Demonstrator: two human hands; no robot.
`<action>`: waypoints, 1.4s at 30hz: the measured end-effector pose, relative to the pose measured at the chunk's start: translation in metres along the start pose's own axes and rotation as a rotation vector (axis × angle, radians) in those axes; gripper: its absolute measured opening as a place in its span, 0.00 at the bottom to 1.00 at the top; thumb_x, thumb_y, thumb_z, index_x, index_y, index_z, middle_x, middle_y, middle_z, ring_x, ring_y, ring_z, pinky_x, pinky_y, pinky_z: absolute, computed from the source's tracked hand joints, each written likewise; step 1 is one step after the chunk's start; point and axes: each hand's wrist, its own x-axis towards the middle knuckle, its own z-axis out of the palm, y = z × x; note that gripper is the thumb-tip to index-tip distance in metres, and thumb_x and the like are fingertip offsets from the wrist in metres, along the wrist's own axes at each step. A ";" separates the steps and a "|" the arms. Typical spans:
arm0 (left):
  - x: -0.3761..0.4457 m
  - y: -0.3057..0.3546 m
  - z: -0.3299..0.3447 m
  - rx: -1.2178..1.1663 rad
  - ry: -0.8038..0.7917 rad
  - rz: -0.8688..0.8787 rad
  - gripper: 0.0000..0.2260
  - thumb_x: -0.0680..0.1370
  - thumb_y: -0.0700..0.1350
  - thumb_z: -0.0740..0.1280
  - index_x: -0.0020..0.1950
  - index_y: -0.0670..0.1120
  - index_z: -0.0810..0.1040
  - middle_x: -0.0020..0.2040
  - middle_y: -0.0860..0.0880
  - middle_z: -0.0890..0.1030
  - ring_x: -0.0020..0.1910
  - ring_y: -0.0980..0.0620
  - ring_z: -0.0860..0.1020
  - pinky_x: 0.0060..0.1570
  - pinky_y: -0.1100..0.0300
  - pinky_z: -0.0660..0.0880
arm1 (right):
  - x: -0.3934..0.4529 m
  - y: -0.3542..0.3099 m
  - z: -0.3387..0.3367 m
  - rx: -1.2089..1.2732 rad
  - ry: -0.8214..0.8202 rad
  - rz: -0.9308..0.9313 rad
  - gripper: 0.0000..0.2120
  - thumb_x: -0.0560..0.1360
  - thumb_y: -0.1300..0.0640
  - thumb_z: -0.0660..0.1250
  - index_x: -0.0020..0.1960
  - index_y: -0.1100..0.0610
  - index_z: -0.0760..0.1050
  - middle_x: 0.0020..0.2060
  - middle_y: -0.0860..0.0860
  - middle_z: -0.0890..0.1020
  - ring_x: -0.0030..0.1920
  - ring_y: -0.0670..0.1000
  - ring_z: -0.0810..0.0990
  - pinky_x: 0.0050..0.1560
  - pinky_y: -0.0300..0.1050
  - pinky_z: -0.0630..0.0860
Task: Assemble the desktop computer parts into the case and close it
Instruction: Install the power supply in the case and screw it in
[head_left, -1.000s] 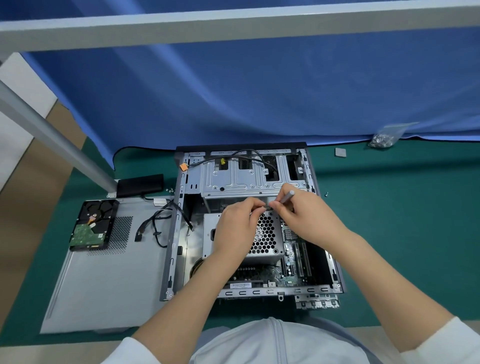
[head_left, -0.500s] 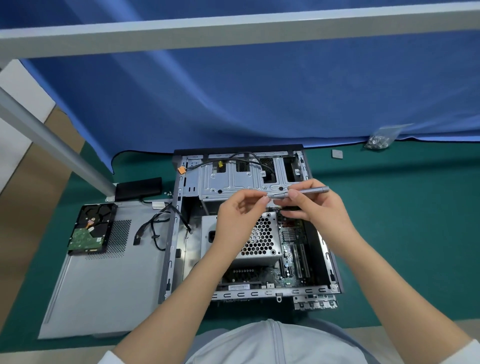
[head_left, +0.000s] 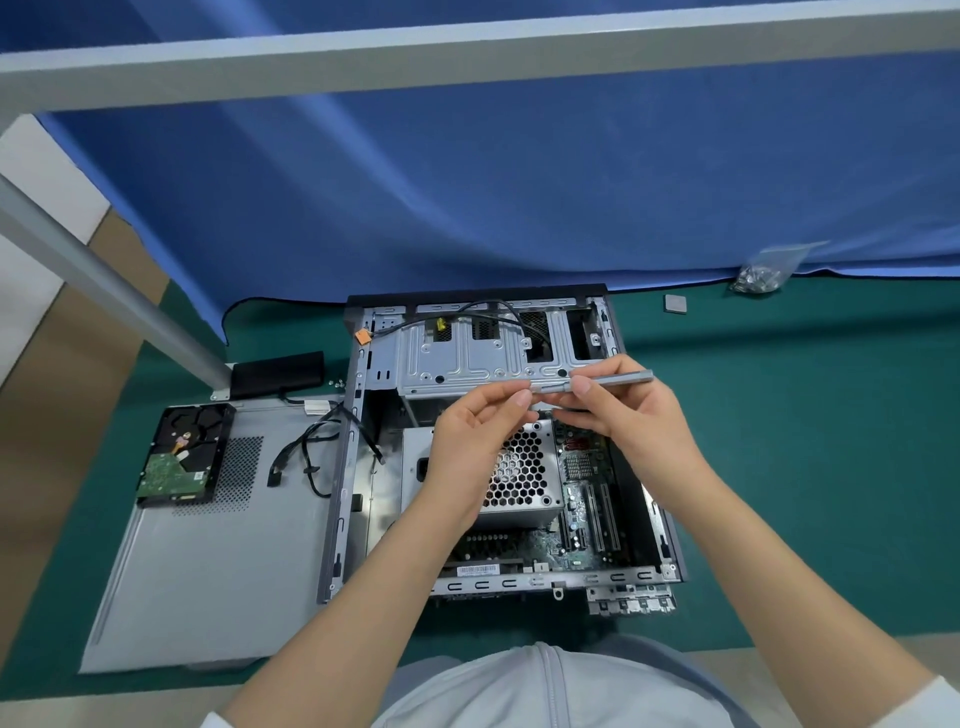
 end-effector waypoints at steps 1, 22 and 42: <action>0.001 0.000 -0.001 0.027 -0.006 -0.001 0.06 0.74 0.38 0.70 0.46 0.50 0.83 0.43 0.49 0.85 0.43 0.55 0.82 0.52 0.62 0.76 | 0.001 -0.001 -0.001 -0.002 -0.010 0.005 0.01 0.77 0.65 0.65 0.46 0.62 0.73 0.41 0.55 0.85 0.46 0.53 0.85 0.48 0.43 0.81; 0.018 -0.014 -0.007 0.954 0.021 0.230 0.03 0.73 0.50 0.72 0.45 0.55 0.84 0.39 0.60 0.82 0.36 0.65 0.76 0.36 0.69 0.70 | 0.024 -0.025 0.007 -1.177 -0.303 -0.091 0.02 0.77 0.52 0.66 0.46 0.50 0.75 0.40 0.44 0.82 0.40 0.46 0.78 0.43 0.44 0.75; 0.019 -0.018 -0.009 1.103 -0.011 0.205 0.08 0.75 0.54 0.68 0.51 0.56 0.83 0.42 0.59 0.83 0.37 0.61 0.77 0.37 0.60 0.74 | 0.031 -0.031 0.014 -1.322 -0.422 -0.030 0.07 0.75 0.55 0.65 0.43 0.44 0.76 0.36 0.39 0.76 0.36 0.40 0.75 0.36 0.37 0.71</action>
